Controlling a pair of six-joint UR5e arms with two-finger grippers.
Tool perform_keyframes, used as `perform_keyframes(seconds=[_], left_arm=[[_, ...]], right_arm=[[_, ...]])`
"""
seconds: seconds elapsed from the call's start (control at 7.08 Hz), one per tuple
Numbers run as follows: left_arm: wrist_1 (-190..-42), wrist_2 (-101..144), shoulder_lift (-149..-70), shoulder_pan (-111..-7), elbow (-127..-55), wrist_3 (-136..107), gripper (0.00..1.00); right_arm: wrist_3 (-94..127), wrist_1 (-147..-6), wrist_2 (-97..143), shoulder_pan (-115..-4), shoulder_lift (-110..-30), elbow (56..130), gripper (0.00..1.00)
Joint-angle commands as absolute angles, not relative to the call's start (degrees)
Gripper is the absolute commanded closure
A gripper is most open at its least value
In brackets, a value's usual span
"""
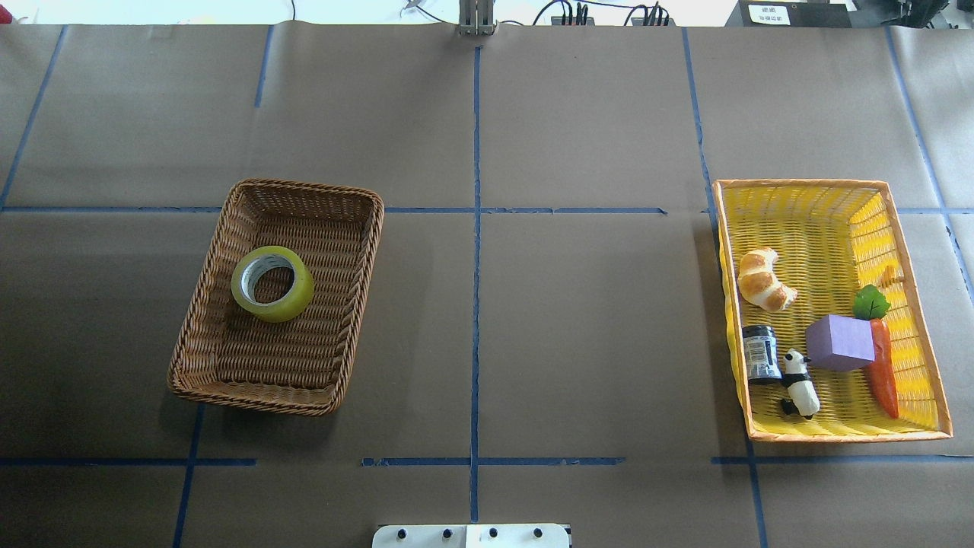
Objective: Move tape to another basket
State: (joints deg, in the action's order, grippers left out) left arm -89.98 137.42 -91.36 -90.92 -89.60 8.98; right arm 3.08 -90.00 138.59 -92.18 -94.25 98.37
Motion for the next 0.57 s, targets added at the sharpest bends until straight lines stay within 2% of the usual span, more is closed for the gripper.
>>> perform_keyframes(seconds=[0.0,0.42], left_arm=[[-89.82,137.11,-91.49,-93.07,-89.12,10.11,0.0],[-89.48,135.0,-91.32,-92.99,-89.12,10.02,0.0]], right_arm=[[3.08,-89.83,138.78,-92.2,-94.31,98.35,0.0],[3.08,-89.82,138.78,-92.2,-94.31,98.35,0.0]])
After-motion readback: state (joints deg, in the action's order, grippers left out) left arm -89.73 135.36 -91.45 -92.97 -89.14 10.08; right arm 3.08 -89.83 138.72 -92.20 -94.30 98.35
